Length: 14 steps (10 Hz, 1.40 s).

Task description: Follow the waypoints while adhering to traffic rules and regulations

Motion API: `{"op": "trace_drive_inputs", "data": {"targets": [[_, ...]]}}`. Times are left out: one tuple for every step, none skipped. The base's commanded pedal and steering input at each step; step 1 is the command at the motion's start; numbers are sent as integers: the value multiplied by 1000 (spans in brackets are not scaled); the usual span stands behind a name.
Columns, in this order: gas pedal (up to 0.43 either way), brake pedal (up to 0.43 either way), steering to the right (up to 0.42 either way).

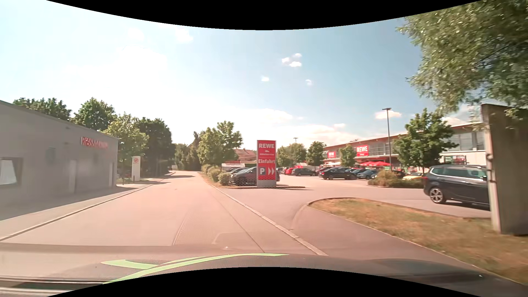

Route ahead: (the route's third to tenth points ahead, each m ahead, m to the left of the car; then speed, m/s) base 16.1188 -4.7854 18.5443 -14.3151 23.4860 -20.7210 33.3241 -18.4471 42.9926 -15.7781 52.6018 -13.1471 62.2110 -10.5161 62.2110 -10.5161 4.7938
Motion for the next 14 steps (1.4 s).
{"op": "trace_drive_inputs", "data": {"targets": [[79,0,-321],[79,0,-275],[47,0,-236],[0,0,-199],[0,0,-146],[0,0,-95],[0,0,-48],[0,0,7],[0,0,44],[0,0,90],[0,0,121],[0,0,167],[0,0,207],[0,0,232]]}}
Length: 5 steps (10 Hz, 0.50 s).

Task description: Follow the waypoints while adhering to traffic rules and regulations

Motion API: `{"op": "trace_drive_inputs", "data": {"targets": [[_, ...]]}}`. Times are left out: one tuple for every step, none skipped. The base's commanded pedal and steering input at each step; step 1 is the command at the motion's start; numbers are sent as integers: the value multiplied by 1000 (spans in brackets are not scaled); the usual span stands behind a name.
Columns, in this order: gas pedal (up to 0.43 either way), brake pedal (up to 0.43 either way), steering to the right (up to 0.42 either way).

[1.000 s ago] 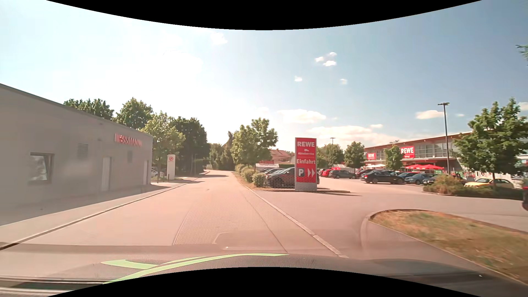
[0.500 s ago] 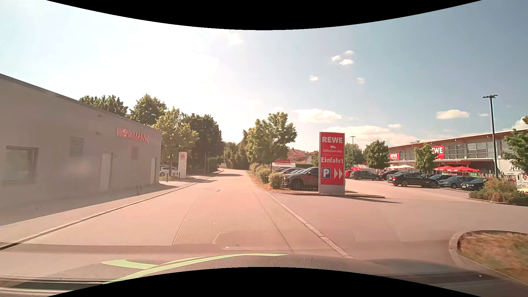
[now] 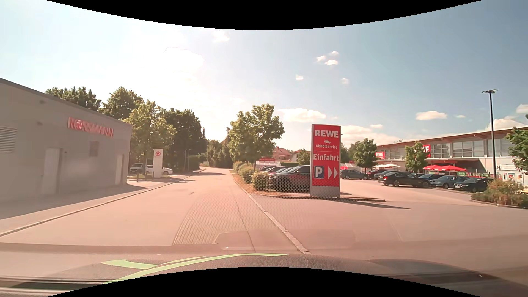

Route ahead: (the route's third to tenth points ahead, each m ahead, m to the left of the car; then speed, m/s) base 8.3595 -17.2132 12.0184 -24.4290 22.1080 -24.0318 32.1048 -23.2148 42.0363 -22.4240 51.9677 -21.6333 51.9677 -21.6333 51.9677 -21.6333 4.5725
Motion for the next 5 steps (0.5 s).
{"op": "trace_drive_inputs", "data": {"targets": [[0,0,255],[0,0,286],[28,0,334],[28,0,380],[28,0,419]]}}
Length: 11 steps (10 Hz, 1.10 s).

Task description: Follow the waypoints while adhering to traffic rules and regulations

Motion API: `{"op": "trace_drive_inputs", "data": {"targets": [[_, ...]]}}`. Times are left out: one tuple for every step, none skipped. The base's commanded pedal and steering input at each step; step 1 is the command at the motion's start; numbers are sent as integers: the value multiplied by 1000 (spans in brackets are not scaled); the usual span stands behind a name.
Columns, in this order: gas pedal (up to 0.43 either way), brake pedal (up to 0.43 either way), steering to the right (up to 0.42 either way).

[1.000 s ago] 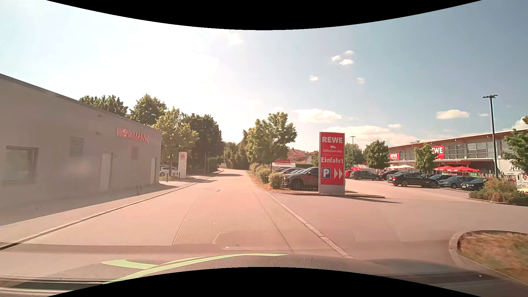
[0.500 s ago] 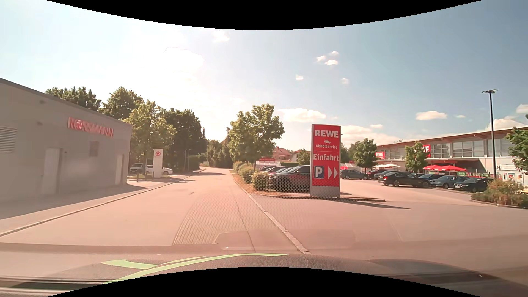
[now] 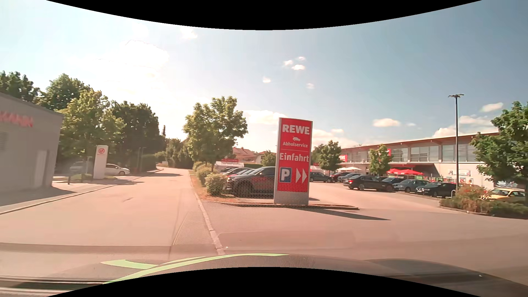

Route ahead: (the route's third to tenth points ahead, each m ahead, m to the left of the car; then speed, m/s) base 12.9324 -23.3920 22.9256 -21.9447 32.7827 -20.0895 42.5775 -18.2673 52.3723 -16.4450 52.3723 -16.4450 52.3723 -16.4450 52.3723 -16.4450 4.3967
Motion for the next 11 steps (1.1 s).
{"op": "trace_drive_inputs", "data": {"targets": [[28,0,438],[28,0,449],[39,0,466],[47,0,494],[67,0,518],[67,0,539],[67,0,547],[67,0,549],[79,0,554],[79,0,565],[79,0,574]]}}
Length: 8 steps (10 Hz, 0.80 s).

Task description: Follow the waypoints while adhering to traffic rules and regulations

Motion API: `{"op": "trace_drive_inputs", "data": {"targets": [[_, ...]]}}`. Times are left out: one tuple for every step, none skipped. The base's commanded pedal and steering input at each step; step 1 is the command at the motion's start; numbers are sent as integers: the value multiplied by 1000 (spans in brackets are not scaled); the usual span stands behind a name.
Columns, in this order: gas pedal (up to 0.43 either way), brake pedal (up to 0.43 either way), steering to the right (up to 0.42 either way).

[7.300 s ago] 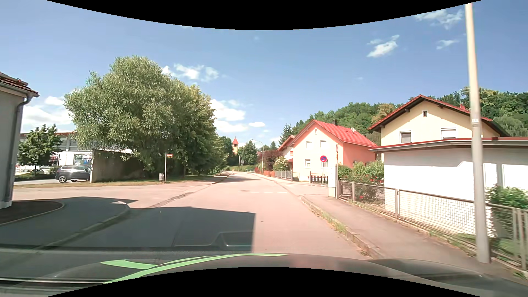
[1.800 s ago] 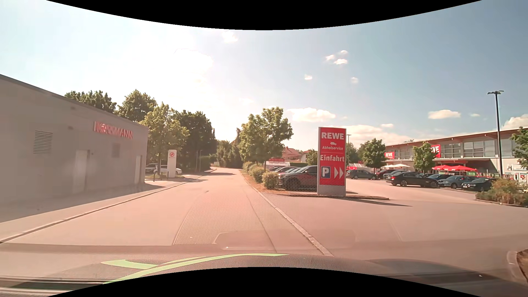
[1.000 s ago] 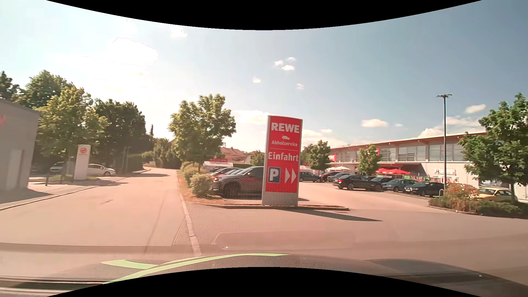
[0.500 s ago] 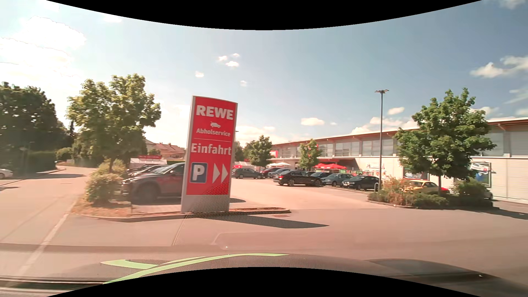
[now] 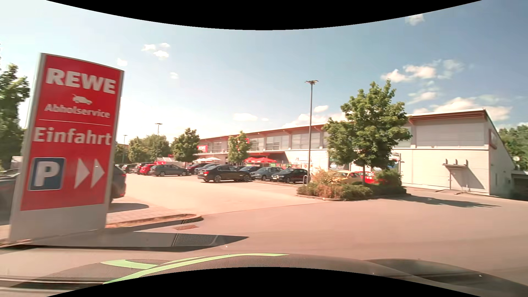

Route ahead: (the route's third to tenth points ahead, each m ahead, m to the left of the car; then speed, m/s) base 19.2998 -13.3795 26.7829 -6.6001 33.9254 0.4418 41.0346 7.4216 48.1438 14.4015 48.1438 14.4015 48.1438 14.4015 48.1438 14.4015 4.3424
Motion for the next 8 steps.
{"op": "trace_drive_inputs", "data": {"targets": [[79,0,575],[98,0,575],[110,0,575],[110,0,575],[110,0,575],[110,0,571],[110,0,556],[110,0,540]]}}
